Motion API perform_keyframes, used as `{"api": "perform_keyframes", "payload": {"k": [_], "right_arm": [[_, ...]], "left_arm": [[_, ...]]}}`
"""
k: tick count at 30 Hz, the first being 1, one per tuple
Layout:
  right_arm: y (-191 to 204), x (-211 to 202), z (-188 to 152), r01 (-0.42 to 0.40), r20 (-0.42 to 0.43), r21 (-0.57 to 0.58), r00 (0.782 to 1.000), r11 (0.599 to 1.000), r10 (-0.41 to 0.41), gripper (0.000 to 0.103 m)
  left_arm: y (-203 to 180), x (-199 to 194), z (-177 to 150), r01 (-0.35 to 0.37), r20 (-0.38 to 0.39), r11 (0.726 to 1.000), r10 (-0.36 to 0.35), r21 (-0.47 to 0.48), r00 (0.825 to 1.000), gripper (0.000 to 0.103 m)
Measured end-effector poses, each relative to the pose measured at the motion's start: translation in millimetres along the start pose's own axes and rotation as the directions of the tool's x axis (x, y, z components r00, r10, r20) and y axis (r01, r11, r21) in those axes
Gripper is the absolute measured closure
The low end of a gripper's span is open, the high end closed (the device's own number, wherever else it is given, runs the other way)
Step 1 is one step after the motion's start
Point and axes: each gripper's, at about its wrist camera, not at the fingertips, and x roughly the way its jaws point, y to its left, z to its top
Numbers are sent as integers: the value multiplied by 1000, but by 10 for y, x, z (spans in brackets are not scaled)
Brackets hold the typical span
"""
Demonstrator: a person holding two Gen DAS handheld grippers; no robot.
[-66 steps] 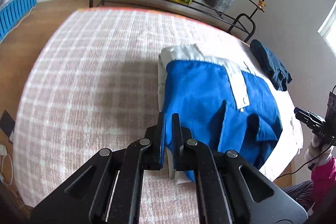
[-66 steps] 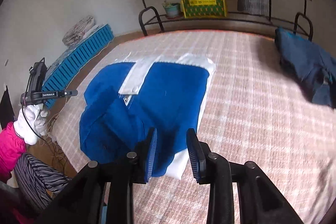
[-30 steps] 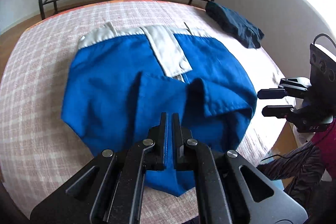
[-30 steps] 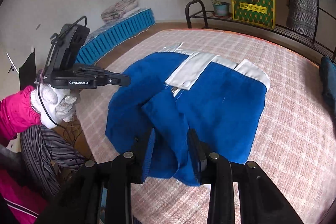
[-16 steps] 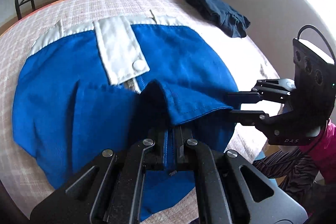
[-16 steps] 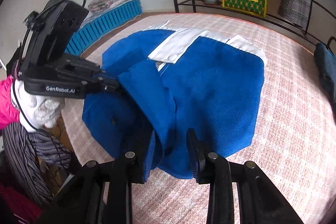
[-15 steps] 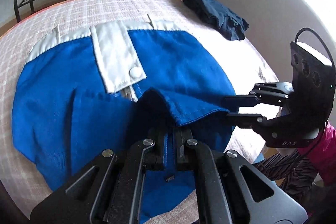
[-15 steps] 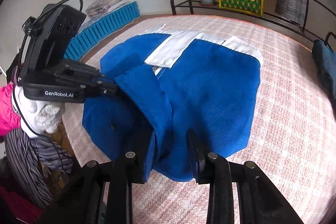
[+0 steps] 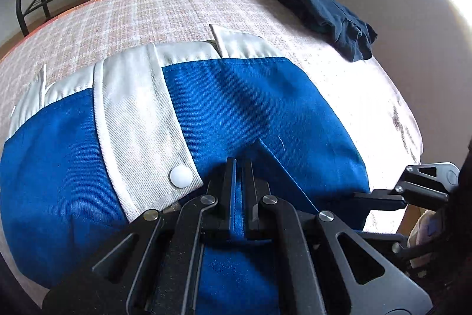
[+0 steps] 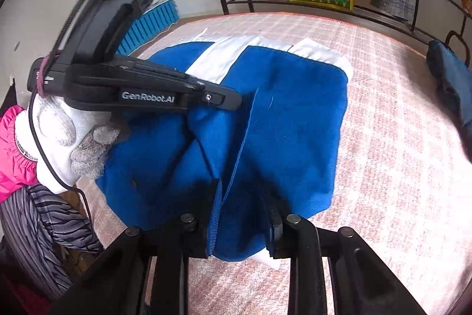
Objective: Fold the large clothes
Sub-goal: 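Hold the blue fold with the left tool while the right tool pinches the fabric beside it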
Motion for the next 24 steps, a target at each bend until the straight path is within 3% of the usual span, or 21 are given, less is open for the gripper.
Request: {"api": "perform_keyframes", "payload": {"k": [4, 9, 14, 16, 17, 19, 24], "right_arm": [[316, -186, -36, -74, 50, -71, 996, 995, 78, 73], [528, 58, -57, -11, 8, -99, 1000, 995, 12, 72], [632, 232, -61, 99, -16, -140, 995, 985, -102, 73], [652, 226, -63, 103, -12, -148, 994, 984, -106, 76], [660, 217, -68, 105, -5, -151, 994, 983, -107, 86], [670, 198, -87, 107, 4, -156, 994, 982, -108, 94], [719, 136, -156, 87, 18, -183, 996, 979, -85, 102]], "left_arm": [[126, -163, 22, 47, 26, 998, -46, -46, 999, 102], [222, -340, -50, 94, 38, 992, -91, -84, 995, 102], [207, -278, -131, 75, -1, 995, -75, -65, 997, 102], [229, -230, -132, 83, -18, 993, -85, -86, 996, 102], [252, -213, -122, 91, -25, 991, -94, -101, 995, 102], [269, -183, -108, 89, -25, 990, -92, -111, 995, 102], [118, -21, -160, -27, -18, 1000, 27, 12, 999, 102]]}}
